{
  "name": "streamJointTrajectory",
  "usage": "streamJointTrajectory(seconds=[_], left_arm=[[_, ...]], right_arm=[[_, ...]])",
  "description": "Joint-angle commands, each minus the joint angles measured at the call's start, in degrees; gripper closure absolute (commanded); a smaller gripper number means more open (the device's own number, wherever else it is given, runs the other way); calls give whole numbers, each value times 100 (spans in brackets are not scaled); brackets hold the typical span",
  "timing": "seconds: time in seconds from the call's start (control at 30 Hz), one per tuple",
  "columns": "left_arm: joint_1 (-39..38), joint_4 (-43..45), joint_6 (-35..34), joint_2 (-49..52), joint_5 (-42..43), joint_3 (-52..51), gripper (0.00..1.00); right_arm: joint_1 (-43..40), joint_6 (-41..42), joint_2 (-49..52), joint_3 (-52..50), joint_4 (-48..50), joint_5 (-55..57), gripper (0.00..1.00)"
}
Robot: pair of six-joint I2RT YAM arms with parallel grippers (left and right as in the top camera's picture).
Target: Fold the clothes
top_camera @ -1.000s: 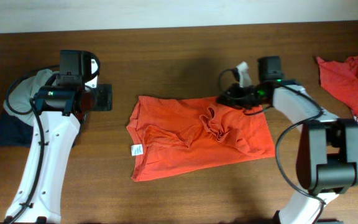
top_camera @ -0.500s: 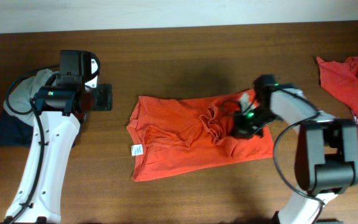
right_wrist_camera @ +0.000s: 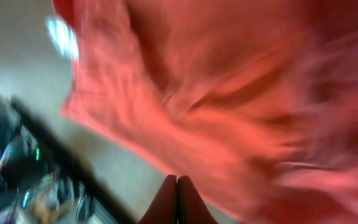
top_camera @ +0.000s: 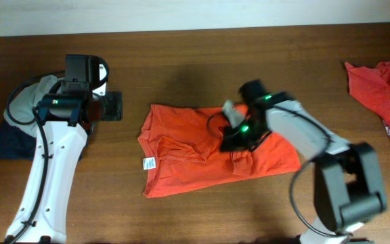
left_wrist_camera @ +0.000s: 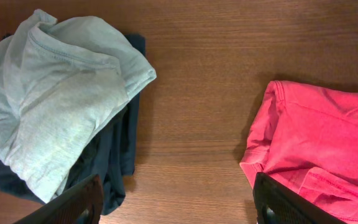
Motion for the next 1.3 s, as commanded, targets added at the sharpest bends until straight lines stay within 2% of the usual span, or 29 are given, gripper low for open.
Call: streamJointTrajectory(seconds=[0.0,0.1,0.17,0.23,0.33,0.4,0.47,0.6,0.77,0.83,1.0,1.03,1.07,1.27], left_arm=[[-2,2,-55,-87,11,68,23],[-2,39,-52,-87,334,68,20],[-2,92,68,-87,946,68,18],[-42,149,586,-46,2223,68,19],[-247,197,756,133,3075,68,19],[-415,267,756,271,3067,63,19],[-809,575,754,619,3077,61,19],[-1421,1174,750,1172,3438,61,19],[-2072,1917,748,1808,3567,61,19],[-2267,2197,752,2022,3560,61,19],[-2697,2898,752,2837,3390,61,19],[-2721,2964,752,2946,3388,61,19],[-2743,3091,750,3117,3392,61,24],[-2741,3506,750,3292,3392,61,25]], right_arm=[[-671,887,-208,160,184,1130,96],[-901,892,-114,151,282,1198,96],[-911,894,-20,151,299,1215,95],[-863,894,114,146,313,1215,95],[-741,999,275,116,717,1091,95],[-643,1008,345,116,1034,846,95],[-411,1364,409,116,1681,564,96],[-289,1285,350,210,2275,520,96],[-935,1189,-46,411,1521,723,95],[-1211,1189,-140,420,1091,874,87],[-2175,1130,-179,420,-118,1491,83],[-2304,1071,-177,420,-229,1495,83],[-2463,1073,-177,415,-354,1491,81],[-2503,929,-153,415,-420,1502,76]])
